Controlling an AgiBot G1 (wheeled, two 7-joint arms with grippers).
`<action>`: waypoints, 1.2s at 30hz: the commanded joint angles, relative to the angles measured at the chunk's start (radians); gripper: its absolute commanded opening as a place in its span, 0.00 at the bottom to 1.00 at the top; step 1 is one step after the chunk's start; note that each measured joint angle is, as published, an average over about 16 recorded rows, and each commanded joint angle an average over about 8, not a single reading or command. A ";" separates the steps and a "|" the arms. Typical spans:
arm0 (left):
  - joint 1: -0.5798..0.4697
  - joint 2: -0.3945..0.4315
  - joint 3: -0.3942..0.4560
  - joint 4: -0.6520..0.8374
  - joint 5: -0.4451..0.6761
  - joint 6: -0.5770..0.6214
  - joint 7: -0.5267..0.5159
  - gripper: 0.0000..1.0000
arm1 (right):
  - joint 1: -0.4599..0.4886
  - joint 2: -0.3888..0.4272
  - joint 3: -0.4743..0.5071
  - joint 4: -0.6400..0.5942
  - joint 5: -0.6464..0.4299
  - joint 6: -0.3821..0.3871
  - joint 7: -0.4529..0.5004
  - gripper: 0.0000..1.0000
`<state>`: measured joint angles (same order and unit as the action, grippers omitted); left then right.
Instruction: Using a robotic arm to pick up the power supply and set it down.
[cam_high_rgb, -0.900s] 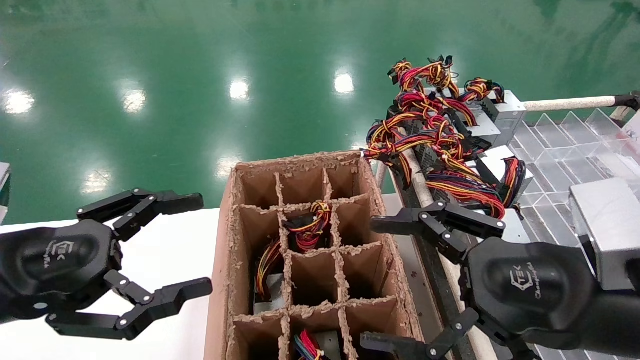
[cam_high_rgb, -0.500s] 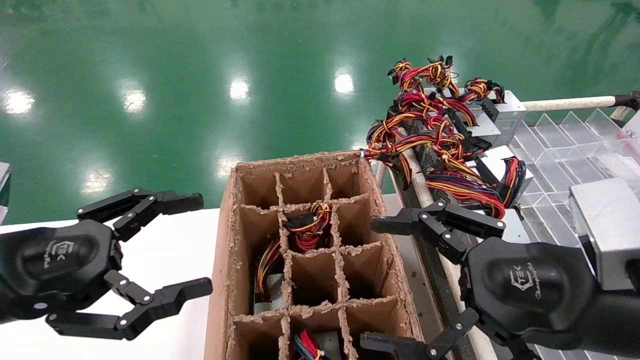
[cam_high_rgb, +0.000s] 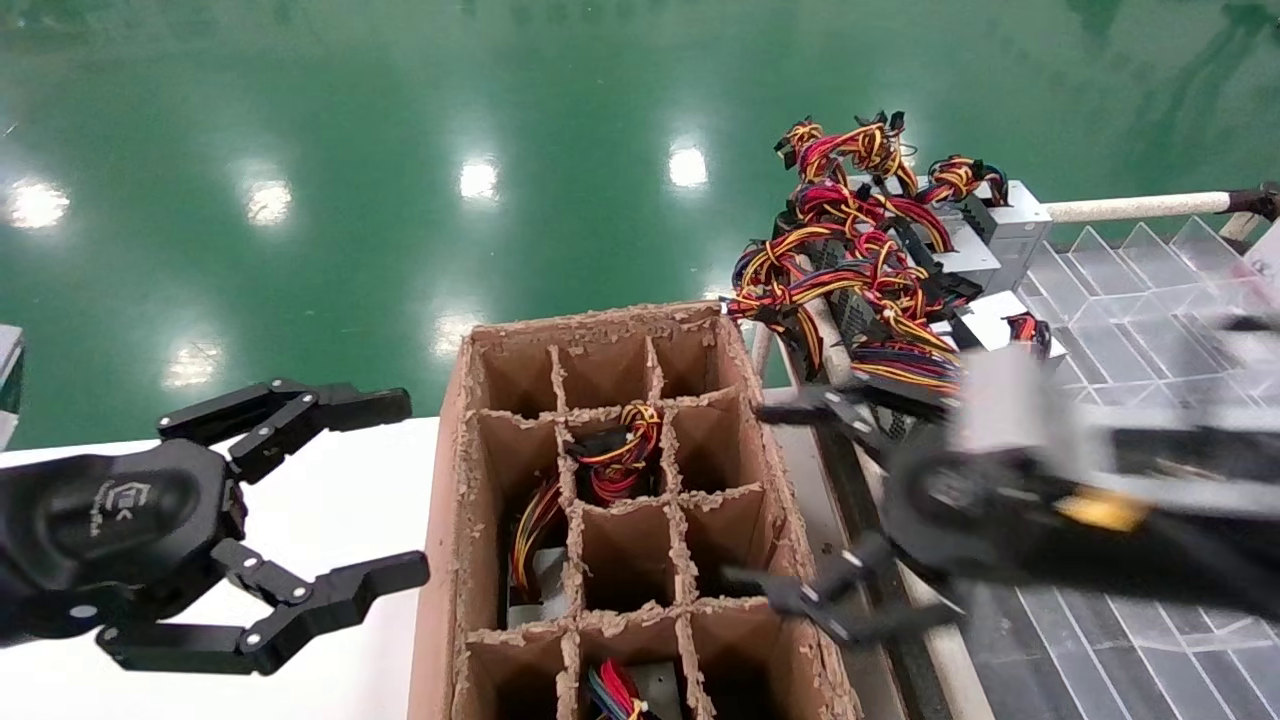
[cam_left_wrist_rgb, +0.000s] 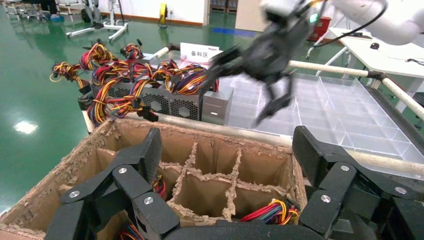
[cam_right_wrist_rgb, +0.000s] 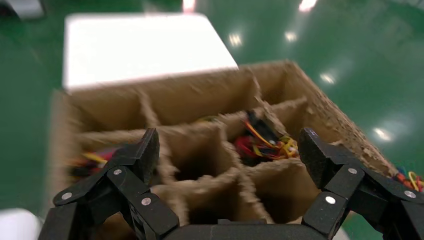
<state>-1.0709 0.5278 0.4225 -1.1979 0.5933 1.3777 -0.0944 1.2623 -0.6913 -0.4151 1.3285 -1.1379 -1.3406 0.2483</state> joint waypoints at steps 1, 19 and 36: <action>0.000 0.000 0.000 0.000 0.000 0.000 0.000 0.00 | 0.059 -0.032 -0.041 0.013 -0.108 0.028 0.018 1.00; 0.000 0.000 0.000 0.000 0.000 0.000 0.000 0.00 | 0.180 -0.367 -0.230 -0.123 -0.567 0.273 0.074 0.00; 0.000 0.000 0.000 0.000 0.000 0.000 0.000 0.00 | 0.157 -0.343 -0.243 -0.014 -0.632 0.285 0.166 0.00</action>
<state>-1.0709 0.5278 0.4225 -1.1979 0.5933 1.3777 -0.0944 1.4204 -1.0432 -0.6618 1.3003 -1.7734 -1.0534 0.4070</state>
